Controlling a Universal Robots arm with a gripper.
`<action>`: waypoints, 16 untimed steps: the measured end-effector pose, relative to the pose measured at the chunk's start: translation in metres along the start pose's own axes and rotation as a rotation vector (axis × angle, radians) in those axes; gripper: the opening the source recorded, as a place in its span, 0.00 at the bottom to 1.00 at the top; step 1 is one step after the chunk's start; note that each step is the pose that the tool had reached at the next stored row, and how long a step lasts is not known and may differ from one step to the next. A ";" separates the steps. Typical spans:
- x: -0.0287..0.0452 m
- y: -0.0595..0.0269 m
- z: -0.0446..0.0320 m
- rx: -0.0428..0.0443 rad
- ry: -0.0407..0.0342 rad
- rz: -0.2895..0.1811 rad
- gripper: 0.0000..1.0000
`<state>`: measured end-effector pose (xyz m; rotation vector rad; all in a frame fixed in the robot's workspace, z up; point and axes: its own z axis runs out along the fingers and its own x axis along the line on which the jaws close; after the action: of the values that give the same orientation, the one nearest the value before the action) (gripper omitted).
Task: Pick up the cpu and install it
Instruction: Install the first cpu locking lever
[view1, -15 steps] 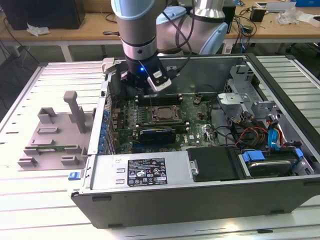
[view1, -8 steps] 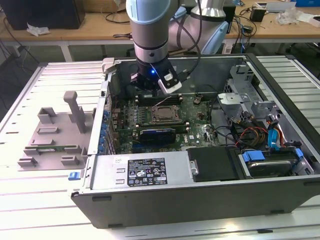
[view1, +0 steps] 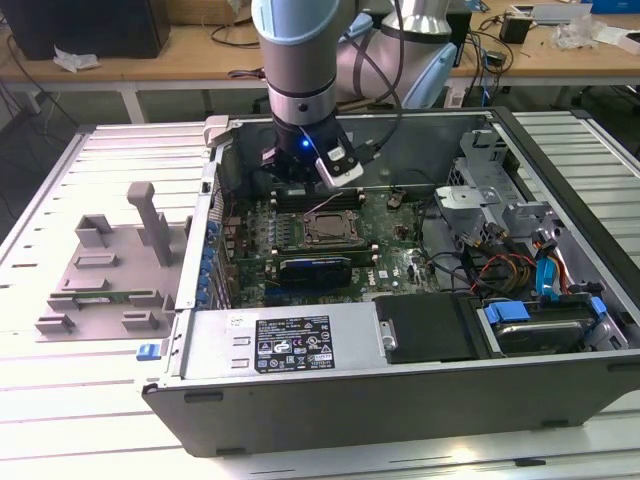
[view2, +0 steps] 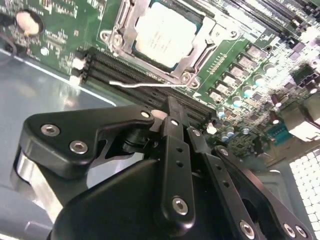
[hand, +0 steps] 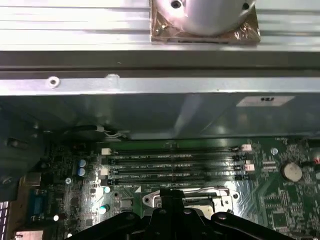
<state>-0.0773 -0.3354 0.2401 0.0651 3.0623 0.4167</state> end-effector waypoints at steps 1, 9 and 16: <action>-0.0001 -0.0005 0.0017 0.0009 -0.0044 0.016 0.11; -0.0001 -0.0030 0.0105 0.0068 -0.0369 0.134 0.11; -0.0016 0.0012 0.0132 0.0064 -0.0373 0.134 0.11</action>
<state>-0.0749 -0.3308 0.2279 0.2762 3.0329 0.4076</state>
